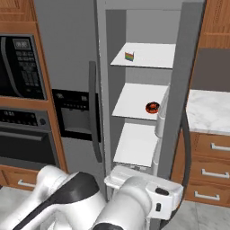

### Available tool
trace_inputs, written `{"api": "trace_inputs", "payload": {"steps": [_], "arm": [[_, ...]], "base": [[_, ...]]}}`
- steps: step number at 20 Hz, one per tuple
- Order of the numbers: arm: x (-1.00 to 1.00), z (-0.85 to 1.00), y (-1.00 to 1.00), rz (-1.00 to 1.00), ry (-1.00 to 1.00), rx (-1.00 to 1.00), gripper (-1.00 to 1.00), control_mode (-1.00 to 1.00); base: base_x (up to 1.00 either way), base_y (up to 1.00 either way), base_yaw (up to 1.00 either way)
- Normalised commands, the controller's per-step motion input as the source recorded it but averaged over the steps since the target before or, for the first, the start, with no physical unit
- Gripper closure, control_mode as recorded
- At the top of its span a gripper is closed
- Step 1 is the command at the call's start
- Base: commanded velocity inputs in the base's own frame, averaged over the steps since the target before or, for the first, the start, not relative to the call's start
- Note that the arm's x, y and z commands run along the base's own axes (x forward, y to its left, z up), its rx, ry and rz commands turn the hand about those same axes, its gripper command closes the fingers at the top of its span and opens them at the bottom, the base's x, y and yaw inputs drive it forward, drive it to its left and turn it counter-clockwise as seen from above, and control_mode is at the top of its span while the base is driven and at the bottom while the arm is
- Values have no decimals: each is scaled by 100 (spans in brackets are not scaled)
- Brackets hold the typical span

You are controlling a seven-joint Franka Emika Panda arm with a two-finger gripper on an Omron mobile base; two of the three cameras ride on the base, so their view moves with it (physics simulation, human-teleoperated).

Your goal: Take the cake and donut from the fridge and place them on the empty tray on the dining counter.

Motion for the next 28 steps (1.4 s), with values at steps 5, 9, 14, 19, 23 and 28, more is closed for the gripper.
{"api": "trace_inputs", "payload": {"steps": [5, 9, 14, 19, 23, 28], "arm": [[-6, 20, 100, -26, -14, -20, -100, -100], [28, 0, 94, -20, 0, -14, -100, -100], [47, -3, 45, -28, 0, -7, -100, -100], [90, -17, 20, -29, 1, -8, -100, -100], [92, -21, 26, -20, 0, -7, -100, -100], [74, -18, 2, -1, 0, -1, -100, -100]], "base": [[0, 0, 0], [0, 0, 0], [0, 0, 0], [0, 0, 0], [0, 0, 0], [0, 0, 0]]}}
